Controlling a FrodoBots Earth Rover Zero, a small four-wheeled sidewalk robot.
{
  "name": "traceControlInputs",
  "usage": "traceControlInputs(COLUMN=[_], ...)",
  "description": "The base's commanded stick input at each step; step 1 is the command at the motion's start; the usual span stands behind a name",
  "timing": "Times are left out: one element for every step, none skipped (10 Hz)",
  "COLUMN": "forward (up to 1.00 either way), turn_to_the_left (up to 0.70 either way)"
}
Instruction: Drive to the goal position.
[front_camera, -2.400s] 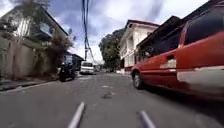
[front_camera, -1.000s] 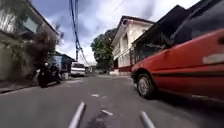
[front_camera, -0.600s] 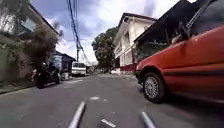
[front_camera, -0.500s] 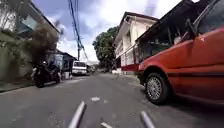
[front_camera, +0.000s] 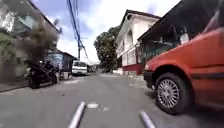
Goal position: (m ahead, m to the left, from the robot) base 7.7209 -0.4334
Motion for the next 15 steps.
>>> traceControlInputs(forward=[0.85,0.85,0.85,0.85,0.85,0.85,0.85,0.85,0.85,0.85,0.85,0.85,0.85,0.85,0.85], turn_to_the_left=[0.00,0.00,0.00,0.00,0.00,0.00,0.00,0.00,0.00,0.00,-0.07,-0.22,-0.33,-0.34,-0.34])
